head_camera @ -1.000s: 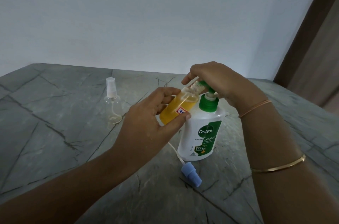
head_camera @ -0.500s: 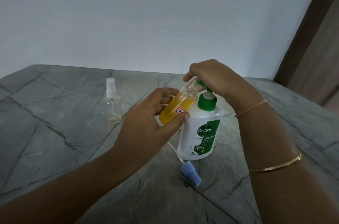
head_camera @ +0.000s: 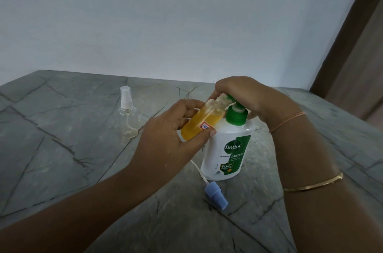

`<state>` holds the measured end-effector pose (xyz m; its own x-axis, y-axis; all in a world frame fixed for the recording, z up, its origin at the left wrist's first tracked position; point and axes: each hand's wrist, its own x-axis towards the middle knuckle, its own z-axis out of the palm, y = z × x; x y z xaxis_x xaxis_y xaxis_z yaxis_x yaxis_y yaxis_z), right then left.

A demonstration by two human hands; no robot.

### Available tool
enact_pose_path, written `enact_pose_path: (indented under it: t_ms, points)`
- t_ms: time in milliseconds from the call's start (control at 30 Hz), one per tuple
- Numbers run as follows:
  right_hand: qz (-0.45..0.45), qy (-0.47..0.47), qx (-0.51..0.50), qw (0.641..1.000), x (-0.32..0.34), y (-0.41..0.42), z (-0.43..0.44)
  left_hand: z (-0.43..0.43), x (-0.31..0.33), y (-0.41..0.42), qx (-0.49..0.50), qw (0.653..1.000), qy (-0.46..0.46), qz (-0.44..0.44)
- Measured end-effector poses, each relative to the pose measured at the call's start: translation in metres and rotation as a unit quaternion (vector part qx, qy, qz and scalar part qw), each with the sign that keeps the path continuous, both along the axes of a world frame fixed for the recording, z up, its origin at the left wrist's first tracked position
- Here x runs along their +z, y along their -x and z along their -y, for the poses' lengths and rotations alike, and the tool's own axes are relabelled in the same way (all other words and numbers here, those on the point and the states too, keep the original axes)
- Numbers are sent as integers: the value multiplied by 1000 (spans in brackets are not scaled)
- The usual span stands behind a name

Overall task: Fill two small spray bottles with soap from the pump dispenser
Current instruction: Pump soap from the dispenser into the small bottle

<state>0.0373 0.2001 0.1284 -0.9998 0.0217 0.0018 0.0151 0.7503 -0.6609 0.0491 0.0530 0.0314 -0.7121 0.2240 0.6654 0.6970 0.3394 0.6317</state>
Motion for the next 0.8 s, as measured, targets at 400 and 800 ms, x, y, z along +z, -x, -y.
enact_pose_path:
  t_ms: [400,800]
  points:
    - [-40,68,-23,997,2,5,-3,-1,2,0,11,1000,8,9]
    - [-9,2,-13,1000,2,-2,-2,-4,1,0,10,1000,6,6]
